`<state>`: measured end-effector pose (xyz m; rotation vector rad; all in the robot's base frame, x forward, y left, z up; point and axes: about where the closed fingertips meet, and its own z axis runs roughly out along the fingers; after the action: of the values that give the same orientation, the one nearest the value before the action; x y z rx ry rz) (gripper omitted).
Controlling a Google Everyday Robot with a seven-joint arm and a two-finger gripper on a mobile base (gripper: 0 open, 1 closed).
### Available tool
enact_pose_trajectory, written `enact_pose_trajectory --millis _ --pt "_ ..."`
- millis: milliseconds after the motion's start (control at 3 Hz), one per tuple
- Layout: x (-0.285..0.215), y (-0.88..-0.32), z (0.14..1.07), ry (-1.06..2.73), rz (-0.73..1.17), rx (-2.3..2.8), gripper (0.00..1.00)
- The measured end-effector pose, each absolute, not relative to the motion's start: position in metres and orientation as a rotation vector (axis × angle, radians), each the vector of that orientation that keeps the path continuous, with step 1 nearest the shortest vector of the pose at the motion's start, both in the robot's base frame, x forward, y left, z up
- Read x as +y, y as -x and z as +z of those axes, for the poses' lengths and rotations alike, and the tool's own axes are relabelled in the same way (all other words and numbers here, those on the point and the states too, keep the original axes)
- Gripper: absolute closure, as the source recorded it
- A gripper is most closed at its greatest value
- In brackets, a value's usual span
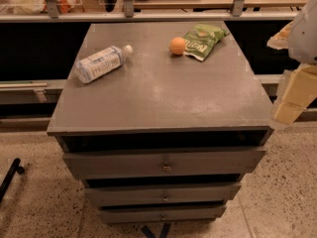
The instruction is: Move orange near blue plastic bottle
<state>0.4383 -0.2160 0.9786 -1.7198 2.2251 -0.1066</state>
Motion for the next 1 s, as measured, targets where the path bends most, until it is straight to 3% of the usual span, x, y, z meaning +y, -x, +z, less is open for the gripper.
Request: enact_pose_trajectory --millis 667,1000 --pt "-0.210 -0.444 0.980 1.647 -0.038 2.170 0.00" --pt "-0.222 -0.460 0.955 1.408 0.135 2.139 0.00"
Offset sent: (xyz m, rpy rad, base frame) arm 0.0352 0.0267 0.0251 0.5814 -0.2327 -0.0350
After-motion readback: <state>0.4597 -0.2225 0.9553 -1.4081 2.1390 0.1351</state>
